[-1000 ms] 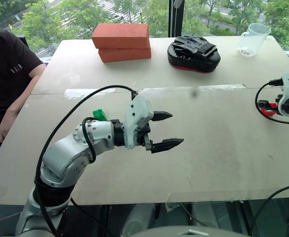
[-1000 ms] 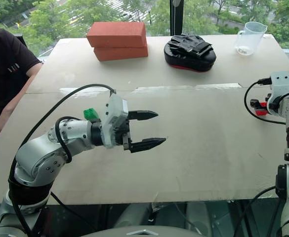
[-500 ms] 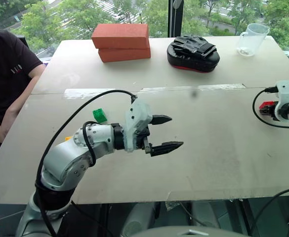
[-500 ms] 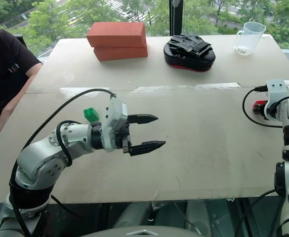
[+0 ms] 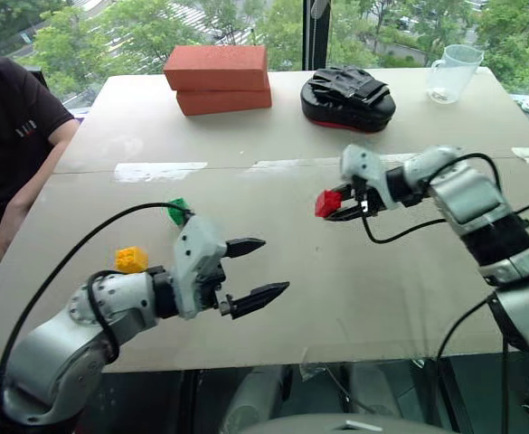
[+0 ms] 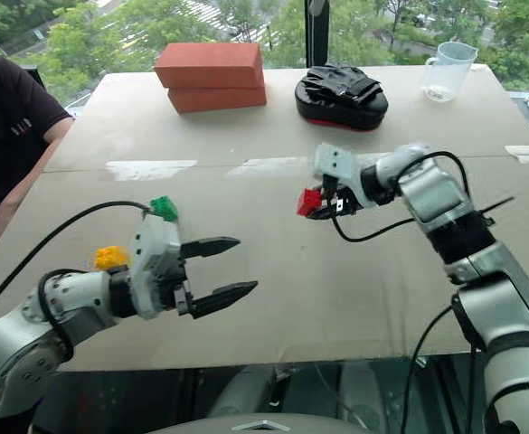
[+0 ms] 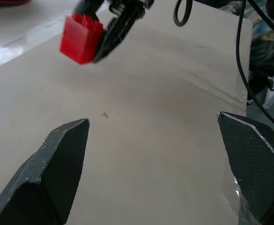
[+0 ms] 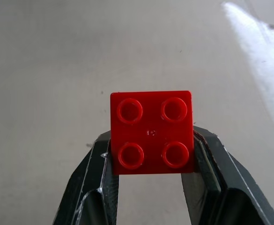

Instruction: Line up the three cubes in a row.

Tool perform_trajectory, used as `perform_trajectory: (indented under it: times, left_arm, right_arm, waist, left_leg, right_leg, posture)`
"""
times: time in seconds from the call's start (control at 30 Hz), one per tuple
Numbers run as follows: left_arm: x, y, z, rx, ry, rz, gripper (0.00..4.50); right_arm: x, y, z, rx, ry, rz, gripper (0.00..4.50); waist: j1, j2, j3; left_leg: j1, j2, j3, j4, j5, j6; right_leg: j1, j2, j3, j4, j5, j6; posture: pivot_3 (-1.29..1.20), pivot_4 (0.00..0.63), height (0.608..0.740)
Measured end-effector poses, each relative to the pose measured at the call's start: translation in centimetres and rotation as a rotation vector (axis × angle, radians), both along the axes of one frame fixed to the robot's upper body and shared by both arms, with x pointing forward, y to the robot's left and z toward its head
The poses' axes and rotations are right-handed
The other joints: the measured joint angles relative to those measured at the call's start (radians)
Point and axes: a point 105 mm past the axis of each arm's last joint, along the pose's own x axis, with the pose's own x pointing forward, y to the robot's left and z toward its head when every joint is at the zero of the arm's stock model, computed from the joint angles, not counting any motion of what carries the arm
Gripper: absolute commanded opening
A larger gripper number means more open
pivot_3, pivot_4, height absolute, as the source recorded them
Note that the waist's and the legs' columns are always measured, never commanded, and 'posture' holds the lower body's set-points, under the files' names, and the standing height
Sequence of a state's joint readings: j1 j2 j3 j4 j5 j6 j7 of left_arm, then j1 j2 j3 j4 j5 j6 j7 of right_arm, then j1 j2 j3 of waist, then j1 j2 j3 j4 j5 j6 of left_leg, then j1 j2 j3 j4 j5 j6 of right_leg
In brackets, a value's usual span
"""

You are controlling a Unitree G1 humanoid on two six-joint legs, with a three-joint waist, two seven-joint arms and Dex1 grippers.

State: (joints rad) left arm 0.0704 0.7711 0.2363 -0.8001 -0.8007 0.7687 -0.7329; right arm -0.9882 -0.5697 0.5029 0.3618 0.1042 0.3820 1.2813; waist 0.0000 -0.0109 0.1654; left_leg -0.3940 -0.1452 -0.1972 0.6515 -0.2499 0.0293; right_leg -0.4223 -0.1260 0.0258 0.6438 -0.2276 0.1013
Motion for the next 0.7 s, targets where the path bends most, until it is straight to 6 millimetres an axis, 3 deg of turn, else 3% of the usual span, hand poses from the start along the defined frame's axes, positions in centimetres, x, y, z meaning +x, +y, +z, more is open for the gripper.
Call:
perform_trajectory:
  times: [0.3, 0.5, 0.7]
  left_arm:
    - [-0.8, 1.4, 0.4, 0.008, -0.001, 0.060, 4.50]
    - [-0.8, 1.3, 0.7, -0.006, -0.002, 0.063, 4.50]
    - [-0.9, 1.2, 1.5, -0.038, -0.014, 0.055, 4.50]
  right_arm:
    - [1.6, -0.5, -1.6, -0.100, -0.006, 0.011, 1.31]
    - [2.1, -1.4, -2.3, -0.157, -0.001, 0.015, 1.31]
    - [2.5, -0.9, -2.6, -0.181, -0.003, 0.043, 1.31]
  waist:
    - [-0.015, 0.000, 0.000]
    - [-0.018, 0.001, 0.001]
    - [-0.019, 0.001, 0.001]
  left_leg:
    - [0.000, 0.008, 0.002, -0.002, -0.001, -0.004]
    - [0.000, 0.011, 0.003, -0.002, -0.002, -0.006]
    - [0.000, 0.013, 0.003, -0.002, -0.002, -0.008]
  right_leg:
    - [-0.003, 0.007, 0.001, 0.000, 0.002, -0.003]
    - [-0.005, 0.011, 0.003, 0.000, 0.003, -0.005]
    - [-0.005, 0.014, 0.003, 0.000, 0.004, -0.007]
  posture:
    - [0.00, 0.150, 0.740]
    - [0.00, 0.150, 0.740]
    - [0.00, 0.150, 0.740]
